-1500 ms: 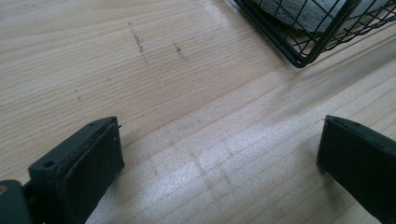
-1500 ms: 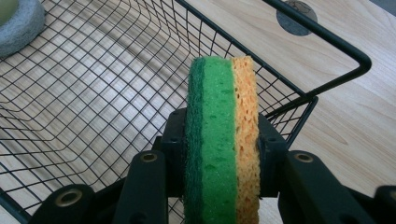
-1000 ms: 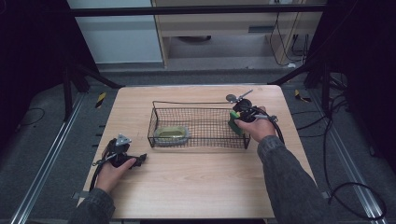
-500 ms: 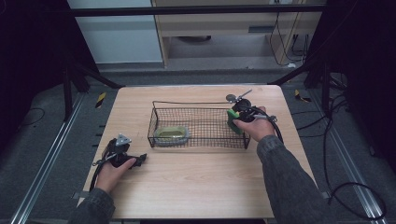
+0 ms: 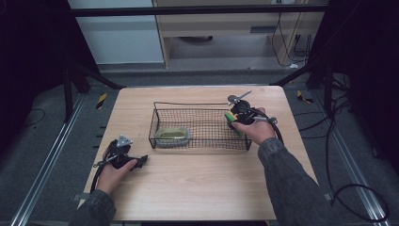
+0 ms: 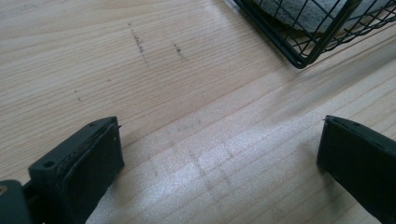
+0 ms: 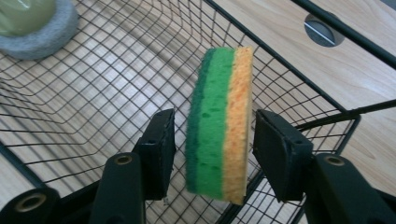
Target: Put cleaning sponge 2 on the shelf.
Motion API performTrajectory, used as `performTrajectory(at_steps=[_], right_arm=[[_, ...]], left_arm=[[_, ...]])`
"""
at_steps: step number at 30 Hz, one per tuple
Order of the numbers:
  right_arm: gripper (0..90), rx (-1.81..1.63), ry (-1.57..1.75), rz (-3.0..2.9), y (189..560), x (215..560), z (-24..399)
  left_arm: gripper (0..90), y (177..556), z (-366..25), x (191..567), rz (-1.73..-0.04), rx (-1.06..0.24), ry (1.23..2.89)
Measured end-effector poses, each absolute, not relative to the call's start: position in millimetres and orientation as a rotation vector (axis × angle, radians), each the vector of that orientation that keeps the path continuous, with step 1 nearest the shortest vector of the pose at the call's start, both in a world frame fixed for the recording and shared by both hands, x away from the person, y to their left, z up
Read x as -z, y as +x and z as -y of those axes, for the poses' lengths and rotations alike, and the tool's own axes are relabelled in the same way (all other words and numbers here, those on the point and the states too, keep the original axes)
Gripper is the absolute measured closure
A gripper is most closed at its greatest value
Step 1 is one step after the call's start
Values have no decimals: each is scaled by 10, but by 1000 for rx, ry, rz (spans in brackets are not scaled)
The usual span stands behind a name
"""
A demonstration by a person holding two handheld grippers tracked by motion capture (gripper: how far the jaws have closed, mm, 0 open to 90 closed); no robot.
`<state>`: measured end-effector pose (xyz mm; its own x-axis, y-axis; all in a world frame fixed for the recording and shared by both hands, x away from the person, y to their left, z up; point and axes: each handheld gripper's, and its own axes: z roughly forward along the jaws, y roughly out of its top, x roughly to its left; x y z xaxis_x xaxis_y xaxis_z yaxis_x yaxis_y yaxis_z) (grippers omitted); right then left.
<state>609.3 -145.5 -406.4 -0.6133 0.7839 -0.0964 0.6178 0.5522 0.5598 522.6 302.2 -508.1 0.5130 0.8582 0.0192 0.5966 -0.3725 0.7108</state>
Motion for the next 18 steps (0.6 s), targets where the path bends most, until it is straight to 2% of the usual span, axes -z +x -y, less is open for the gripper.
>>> performTrajectory(at_steps=[18], right_arm=[[375,-760,1143,-2462,5937,3951,1418]], left_arm=[[0,5227,-3020,5081,-1183,-518,2102]])
